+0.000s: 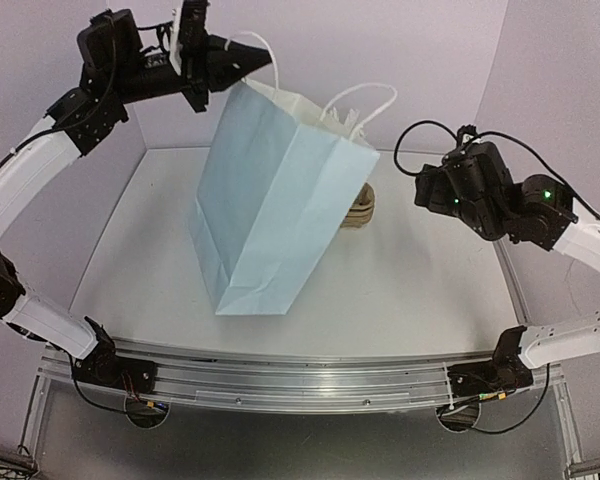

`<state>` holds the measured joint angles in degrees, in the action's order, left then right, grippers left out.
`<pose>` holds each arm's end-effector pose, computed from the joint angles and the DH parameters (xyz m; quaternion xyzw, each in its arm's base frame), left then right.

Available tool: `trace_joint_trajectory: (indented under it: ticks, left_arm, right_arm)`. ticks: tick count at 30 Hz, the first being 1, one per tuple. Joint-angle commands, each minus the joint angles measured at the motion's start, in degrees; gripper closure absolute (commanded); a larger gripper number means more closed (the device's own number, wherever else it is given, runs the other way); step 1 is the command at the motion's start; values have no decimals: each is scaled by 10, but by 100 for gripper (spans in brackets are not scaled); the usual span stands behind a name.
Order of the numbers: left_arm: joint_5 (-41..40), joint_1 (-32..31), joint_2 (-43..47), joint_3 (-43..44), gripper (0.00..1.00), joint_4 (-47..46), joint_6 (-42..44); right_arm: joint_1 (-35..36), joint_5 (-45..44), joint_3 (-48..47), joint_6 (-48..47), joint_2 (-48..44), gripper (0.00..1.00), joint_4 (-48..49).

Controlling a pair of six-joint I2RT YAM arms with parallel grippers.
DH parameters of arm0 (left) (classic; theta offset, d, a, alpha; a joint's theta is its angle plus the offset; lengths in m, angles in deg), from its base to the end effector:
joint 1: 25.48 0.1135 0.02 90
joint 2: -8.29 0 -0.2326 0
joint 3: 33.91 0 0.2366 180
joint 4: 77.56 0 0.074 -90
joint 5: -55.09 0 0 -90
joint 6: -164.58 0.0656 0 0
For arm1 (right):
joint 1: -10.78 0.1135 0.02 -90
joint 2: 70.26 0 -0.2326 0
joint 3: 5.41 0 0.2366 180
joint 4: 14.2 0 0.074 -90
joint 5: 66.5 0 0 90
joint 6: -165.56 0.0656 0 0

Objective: Pack the takeout coffee

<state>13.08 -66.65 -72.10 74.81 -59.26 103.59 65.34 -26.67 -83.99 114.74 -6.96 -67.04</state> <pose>0.1979 -0.2378 0.4756 0.5924 0.3012 -0.3340 0.6684 0.1777 0.1628 0.3129 0.0769 0.8302 0.0320 0.5511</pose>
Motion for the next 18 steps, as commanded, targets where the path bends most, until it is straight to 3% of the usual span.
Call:
trace_joint_trajectory:
  ticks: [1,10,18]
  left_arm:
    - [39,-56,32,-74,100,21,43]
    - [108,-93,16,-220,100,-124,160]
    - [62,-94,41,-298,100,-130,129]
  right_arm:
    - [0,6,28,73,-14,16,-51]
    - [0,20,10,68,27,17,-61]
    - [-1,5,22,91,7,18,-76]
